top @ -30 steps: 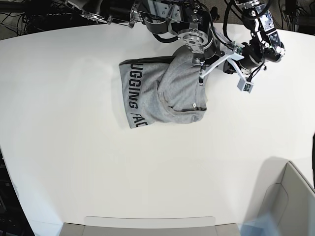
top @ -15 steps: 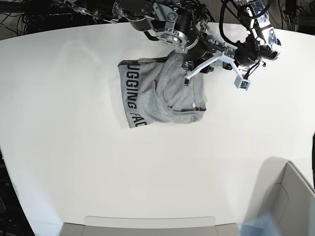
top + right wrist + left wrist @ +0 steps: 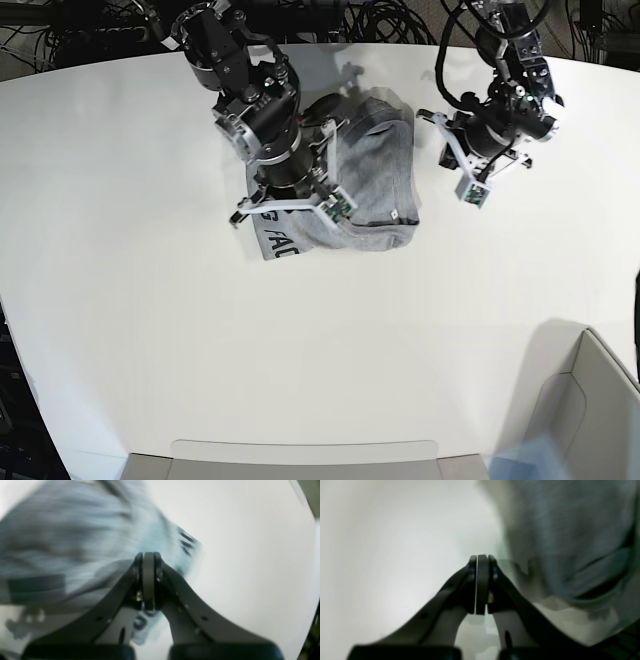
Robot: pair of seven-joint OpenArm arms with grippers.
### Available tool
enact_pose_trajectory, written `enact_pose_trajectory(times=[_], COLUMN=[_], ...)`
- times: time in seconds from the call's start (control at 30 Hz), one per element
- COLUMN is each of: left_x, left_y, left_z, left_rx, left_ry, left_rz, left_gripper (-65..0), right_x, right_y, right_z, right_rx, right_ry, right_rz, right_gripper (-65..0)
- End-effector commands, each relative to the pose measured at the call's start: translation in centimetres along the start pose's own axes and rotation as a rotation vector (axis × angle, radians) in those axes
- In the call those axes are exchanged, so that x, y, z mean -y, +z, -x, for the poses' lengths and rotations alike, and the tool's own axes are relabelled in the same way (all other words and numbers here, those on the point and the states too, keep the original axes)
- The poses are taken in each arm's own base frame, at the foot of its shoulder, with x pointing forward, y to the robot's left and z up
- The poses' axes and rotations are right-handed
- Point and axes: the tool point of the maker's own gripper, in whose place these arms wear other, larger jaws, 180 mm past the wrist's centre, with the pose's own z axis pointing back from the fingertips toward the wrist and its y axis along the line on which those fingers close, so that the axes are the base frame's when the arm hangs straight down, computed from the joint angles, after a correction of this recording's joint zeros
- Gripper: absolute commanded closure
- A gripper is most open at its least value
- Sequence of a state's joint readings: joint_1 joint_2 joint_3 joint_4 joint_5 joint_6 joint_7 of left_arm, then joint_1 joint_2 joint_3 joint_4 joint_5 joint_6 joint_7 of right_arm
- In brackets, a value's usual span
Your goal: Fold the T-shirt properly
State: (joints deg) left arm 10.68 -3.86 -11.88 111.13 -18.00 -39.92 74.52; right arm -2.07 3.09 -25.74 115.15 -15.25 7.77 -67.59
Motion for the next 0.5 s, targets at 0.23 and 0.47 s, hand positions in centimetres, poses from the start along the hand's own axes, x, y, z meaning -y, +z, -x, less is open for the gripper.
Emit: enact_pose_trajectory(times=[0.23, 0.47], left_x=[5.5, 10.6], left_y=[0.2, 0.2], left_z=[-1.5, -0.6], left_rx=[0.024, 0.058], left_ry=[-0.212, -0.364], left_rz=[0.113, 0.253], left_gripper=[0.0, 0.0], right_x=[6.2, 9.2], right_y=[0.4, 0.3], right_z=[4.7, 7.6], right_rx=[-0.086, -0.159], right_ry=[-0.103, -0.179], right_rz=[0.147, 0.217], right_gripper=[0.0, 0.0])
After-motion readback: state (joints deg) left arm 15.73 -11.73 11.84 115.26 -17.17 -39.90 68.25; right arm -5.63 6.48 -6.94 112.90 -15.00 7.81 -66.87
